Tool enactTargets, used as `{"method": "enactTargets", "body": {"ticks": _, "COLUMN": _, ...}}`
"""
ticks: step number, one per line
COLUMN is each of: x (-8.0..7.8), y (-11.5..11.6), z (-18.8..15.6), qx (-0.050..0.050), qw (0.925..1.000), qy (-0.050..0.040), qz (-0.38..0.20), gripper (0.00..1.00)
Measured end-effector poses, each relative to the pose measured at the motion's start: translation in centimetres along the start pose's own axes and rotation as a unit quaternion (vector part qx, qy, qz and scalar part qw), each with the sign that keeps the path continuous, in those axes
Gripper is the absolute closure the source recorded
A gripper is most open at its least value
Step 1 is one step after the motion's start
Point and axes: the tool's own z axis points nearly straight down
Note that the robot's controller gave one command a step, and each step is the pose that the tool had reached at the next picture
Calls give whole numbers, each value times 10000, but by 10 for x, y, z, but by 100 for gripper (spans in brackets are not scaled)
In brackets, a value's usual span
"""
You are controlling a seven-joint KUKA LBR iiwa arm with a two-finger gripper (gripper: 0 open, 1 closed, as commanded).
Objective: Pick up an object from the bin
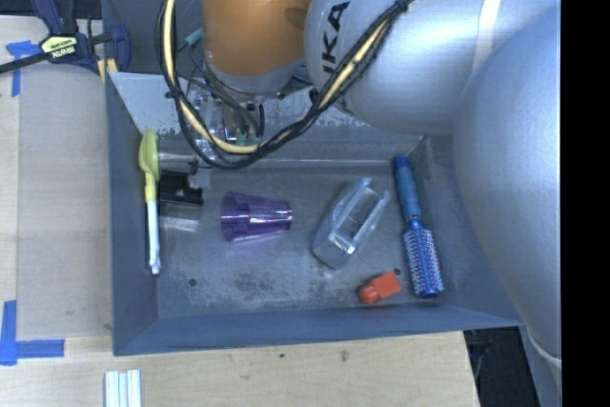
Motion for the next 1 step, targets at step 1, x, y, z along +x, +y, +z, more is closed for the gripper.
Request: {"method": "enactTargets", "body": {"ticks": 1, "x": -1, "y": -1, "z": -5, "qx": -10, "qw": 10000, "qy": -36, "qz": 16, "gripper": 0}}
